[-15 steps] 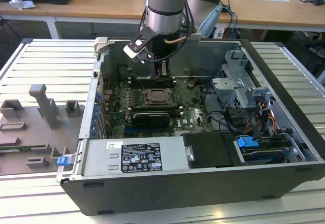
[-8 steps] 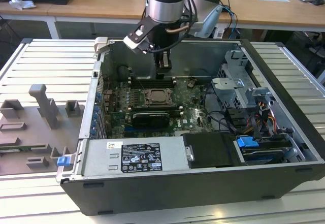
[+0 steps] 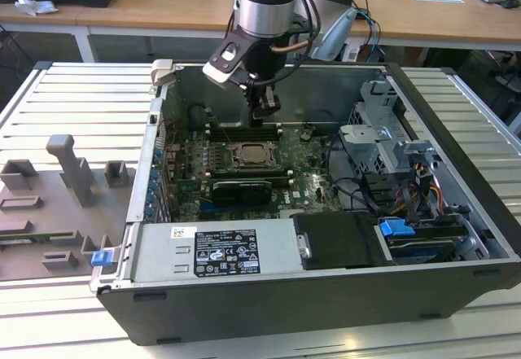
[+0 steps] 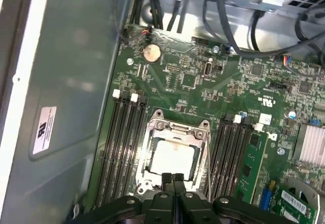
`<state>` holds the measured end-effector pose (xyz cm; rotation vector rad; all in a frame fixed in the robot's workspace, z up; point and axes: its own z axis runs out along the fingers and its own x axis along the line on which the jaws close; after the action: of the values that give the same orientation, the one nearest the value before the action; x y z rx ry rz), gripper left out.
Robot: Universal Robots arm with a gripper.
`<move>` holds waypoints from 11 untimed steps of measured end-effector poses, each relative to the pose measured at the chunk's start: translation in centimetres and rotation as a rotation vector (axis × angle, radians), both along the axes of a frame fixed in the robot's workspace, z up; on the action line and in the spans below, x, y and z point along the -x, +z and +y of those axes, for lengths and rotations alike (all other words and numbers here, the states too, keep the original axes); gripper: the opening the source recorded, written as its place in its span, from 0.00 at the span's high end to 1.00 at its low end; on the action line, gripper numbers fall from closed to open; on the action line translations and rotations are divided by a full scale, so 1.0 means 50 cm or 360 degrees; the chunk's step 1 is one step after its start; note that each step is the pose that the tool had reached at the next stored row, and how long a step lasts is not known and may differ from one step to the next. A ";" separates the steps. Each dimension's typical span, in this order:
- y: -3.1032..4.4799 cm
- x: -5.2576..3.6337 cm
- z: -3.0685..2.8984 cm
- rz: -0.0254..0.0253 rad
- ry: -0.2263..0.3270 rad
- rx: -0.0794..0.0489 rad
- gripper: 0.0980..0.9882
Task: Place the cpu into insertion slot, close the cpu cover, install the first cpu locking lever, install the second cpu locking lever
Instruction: 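Install the first cpu locking lever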
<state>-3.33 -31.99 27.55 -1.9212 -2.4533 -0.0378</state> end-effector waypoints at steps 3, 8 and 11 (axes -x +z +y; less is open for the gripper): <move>0.000 0.000 0.000 -0.00001 0.0060 0.0000 0.99; 0.000 0.000 0.000 -0.00001 0.0162 0.0000 0.99; 0.000 0.000 0.000 -0.00001 0.0235 0.0000 0.99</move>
<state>-3.33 -31.99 27.55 -1.7339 -2.5870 -0.0349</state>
